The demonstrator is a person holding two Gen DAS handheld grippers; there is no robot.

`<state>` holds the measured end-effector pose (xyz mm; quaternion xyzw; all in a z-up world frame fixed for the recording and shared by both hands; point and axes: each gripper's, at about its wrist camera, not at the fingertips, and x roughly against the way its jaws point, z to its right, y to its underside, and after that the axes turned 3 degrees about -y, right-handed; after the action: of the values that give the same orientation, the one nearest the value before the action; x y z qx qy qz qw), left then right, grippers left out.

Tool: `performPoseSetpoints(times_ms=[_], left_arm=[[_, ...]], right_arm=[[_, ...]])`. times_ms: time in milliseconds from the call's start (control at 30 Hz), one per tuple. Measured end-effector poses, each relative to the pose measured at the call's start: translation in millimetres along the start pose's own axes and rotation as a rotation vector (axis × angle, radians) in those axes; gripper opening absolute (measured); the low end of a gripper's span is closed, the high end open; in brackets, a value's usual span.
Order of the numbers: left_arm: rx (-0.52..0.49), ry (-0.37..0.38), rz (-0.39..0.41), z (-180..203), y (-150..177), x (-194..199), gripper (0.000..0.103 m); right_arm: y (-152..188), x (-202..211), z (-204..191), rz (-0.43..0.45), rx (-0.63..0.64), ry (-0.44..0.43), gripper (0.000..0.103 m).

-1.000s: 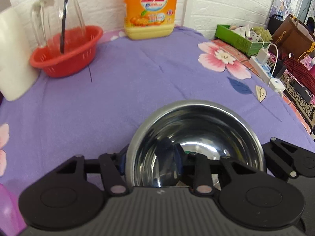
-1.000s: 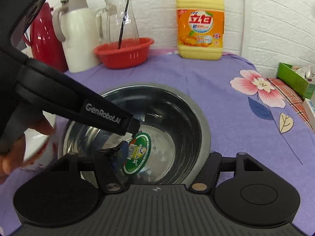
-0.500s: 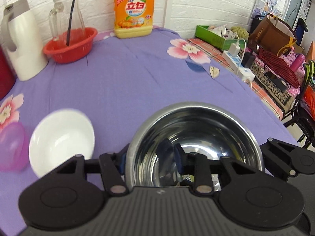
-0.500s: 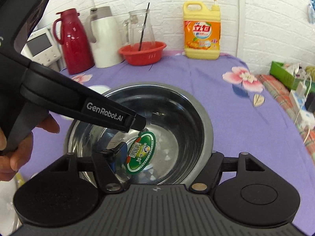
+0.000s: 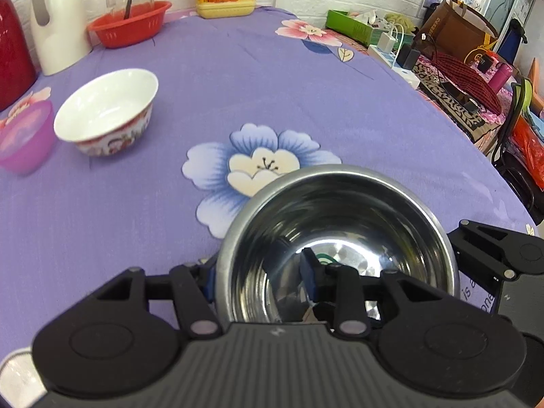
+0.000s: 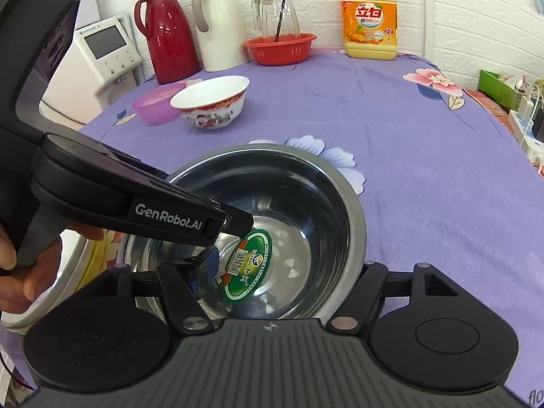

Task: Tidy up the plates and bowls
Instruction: 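Carry the steel bowl onto the plate stack and open the left tool, then move the left tool toward the white red-patterned bowl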

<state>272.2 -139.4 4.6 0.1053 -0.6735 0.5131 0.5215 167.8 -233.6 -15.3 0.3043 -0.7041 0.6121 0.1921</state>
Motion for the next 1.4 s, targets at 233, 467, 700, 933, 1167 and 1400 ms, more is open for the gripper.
performPoseSetpoints(times_ms=[233,467,700,933,1167,1400], left_arm=[[0.017,-0.043,0.035,-4,3,-5,0.080],[0.000,-0.097,0.168,-12,4,30,0.080],[0.041,-0.085,0.206,-26,1,43,0.080],[0.069,-0.101,0.216,-47,-6,46,0.080],[0.161,-0.103,0.215,-83,-22,39,0.080],[0.379,-0.097,0.215,-138,-40,30,0.080]], right_arm=[[5,-3,-4,-0.003,0.013,0.004,0.103],[3,40,10,0.135,-0.010,0.061,0.103],[-21,47,16,0.191,0.012,0.075,0.103],[-49,34,9,0.182,0.113,0.073,0.103],[-94,9,10,0.170,0.206,0.049,0.103],[-139,-44,16,0.118,0.252,0.026,0.103]])
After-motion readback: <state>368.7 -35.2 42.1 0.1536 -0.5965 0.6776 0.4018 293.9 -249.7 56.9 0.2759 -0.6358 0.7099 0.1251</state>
